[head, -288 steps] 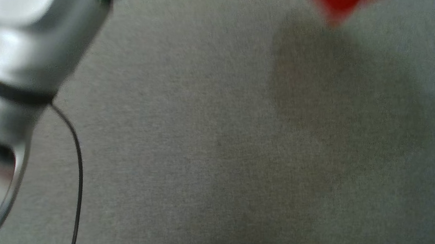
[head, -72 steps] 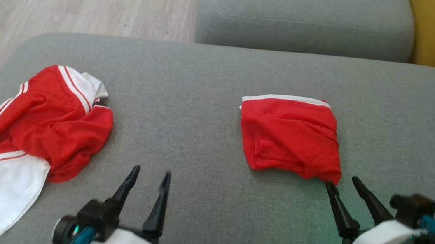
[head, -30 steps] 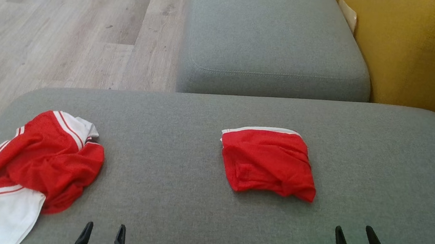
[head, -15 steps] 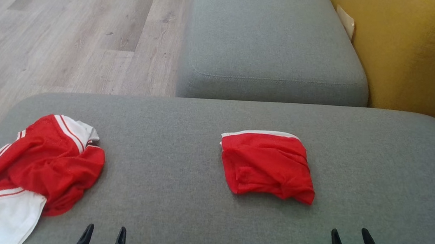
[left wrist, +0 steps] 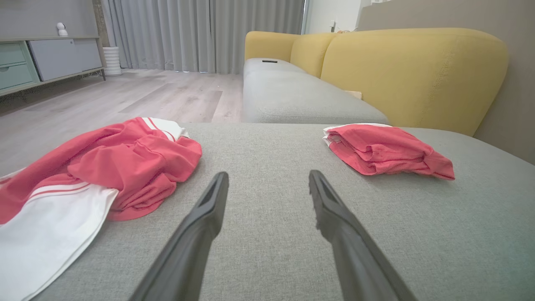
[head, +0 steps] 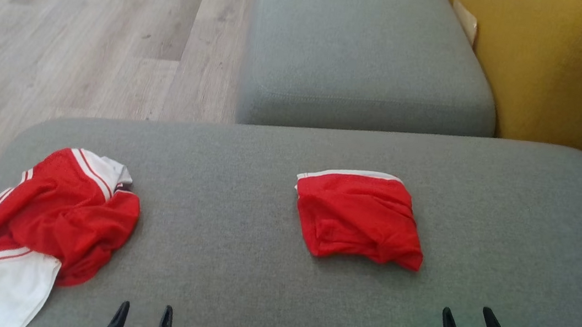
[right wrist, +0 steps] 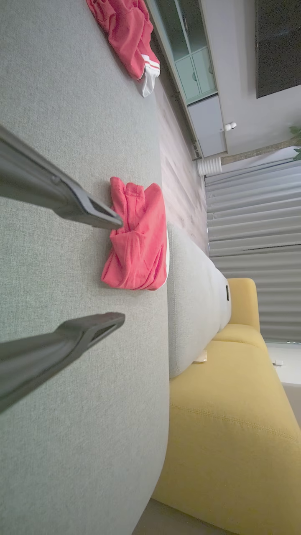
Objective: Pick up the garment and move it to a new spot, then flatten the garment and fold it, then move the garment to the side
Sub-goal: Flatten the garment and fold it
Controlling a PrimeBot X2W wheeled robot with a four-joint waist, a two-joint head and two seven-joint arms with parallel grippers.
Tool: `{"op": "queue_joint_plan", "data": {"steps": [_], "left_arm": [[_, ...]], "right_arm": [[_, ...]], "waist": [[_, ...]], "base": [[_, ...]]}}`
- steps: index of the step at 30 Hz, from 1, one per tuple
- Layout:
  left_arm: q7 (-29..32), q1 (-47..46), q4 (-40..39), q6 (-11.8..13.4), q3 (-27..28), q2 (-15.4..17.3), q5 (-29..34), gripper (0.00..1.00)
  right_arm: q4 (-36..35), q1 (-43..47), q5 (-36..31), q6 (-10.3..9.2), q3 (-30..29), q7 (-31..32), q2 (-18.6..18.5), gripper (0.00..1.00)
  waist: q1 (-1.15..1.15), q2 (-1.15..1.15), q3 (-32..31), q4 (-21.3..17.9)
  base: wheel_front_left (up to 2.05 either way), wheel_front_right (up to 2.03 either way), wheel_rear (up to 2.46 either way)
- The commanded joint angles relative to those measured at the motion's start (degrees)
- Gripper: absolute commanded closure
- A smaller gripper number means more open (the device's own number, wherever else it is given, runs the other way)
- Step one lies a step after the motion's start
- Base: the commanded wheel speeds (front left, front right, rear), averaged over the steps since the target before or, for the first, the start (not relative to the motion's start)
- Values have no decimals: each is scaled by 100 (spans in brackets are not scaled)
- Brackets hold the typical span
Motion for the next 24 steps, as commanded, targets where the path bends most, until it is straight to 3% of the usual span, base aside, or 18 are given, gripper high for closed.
{"op": "queue_joint_plan", "data": {"steps": [1,8,16,24], "left_arm": [[-71,-286,-194,-8,119,-63,29,0],[-71,-567,-347,-12,-64,-63,-7,0],[-71,-1159,-341,-82,-505,-63,47,0],[-71,-2069,-311,-130,-776,-63,112,0]], "right_arm": [[-152,-196,35,39,116,-79,-67,0],[32,-683,132,39,225,-79,-163,0],[1212,-2322,873,39,396,-23,-390,0],[2048,-4124,2202,39,912,1226,-1070,0]], "waist": [[0,0,79,18],[0,0,550,79],[0,0,1404,321],[0,0,2426,637]], "base": [[0,0,0],[0,0,0],[0,0,0],[0,0,0]]}}
